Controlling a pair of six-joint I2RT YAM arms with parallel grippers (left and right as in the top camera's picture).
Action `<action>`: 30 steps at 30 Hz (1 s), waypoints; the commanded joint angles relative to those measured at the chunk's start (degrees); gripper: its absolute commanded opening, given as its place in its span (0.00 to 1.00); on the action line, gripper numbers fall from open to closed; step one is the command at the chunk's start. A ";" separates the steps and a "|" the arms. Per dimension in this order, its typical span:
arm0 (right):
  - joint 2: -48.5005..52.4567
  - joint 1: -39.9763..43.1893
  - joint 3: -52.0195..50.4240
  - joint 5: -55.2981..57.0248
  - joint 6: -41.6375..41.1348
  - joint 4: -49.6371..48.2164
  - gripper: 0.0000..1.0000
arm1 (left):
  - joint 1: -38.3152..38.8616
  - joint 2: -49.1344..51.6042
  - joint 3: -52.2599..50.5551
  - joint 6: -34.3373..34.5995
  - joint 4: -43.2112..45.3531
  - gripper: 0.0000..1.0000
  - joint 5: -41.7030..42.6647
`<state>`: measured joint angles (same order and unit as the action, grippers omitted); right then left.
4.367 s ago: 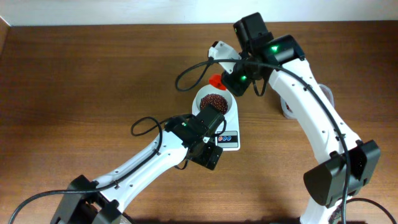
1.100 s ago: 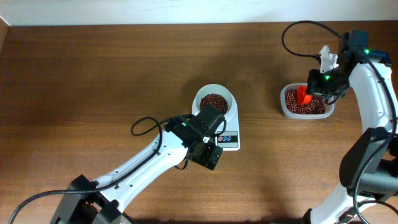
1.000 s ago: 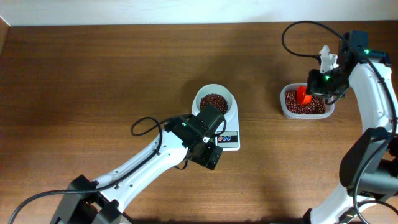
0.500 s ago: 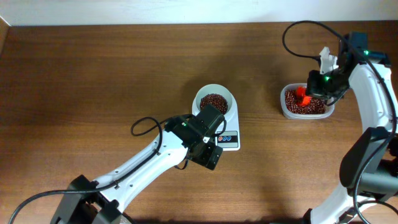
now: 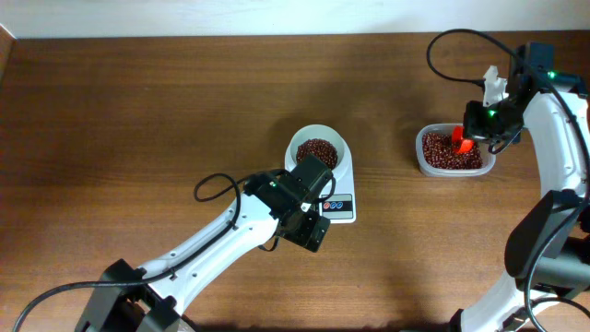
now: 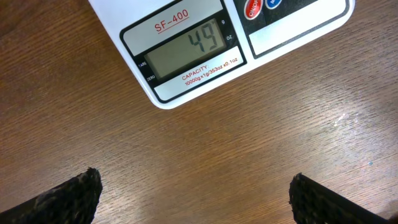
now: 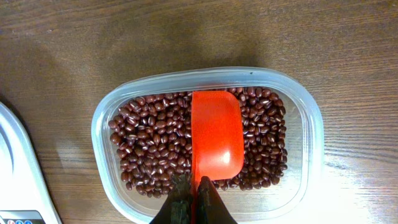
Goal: Scoop item into bowl and weigh 50g on scale
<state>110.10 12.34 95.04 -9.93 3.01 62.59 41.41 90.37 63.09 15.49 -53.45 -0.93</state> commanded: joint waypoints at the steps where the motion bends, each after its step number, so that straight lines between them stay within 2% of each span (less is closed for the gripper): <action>1: -0.46 0.07 1.55 0.68 -0.35 0.74 0.04 | 0.17 -0.59 -0.37 -0.09 0.04 0.99 -0.52; 3: -0.46 -0.04 1.55 1.05 -1.53 1.16 0.04 | 0.17 -0.59 -0.37 -0.09 0.04 0.99 -0.52; 4: -0.46 -0.42 1.60 -0.31 0.76 1.51 0.04 | 0.17 -0.59 -0.37 -0.09 0.04 0.99 -0.52; 9: -0.66 -0.70 1.68 5.73 -2.01 1.90 0.04 | 0.17 -0.59 -0.37 -0.09 0.04 0.99 -0.52; 11: -0.68 -0.74 1.68 3.17 0.57 1.92 0.04 | 0.17 -0.59 -0.37 -0.09 0.04 0.99 -0.52; 13: -0.72 -0.74 1.68 4.68 -1.88 1.75 0.04 | 0.17 -0.59 -0.37 -0.09 0.04 0.99 -0.52; 22: -0.79 -0.57 2.75 5.01 -1.57 1.97 0.04 | 0.17 -0.59 -0.37 -0.09 0.04 0.99 -0.52; 26: -0.79 0.13 6.23 -1.68 1.09 4.20 0.04 | 0.17 -0.59 -0.37 -0.09 0.04 0.99 -0.52; 30: -0.79 2.14 6.45 -2.40 1.27 5.22 0.04 | 0.17 -0.59 -0.37 -0.09 0.04 0.99 -0.52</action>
<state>110.10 12.91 100.29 -10.33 3.44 67.42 41.41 90.37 63.09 15.49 -53.43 -0.93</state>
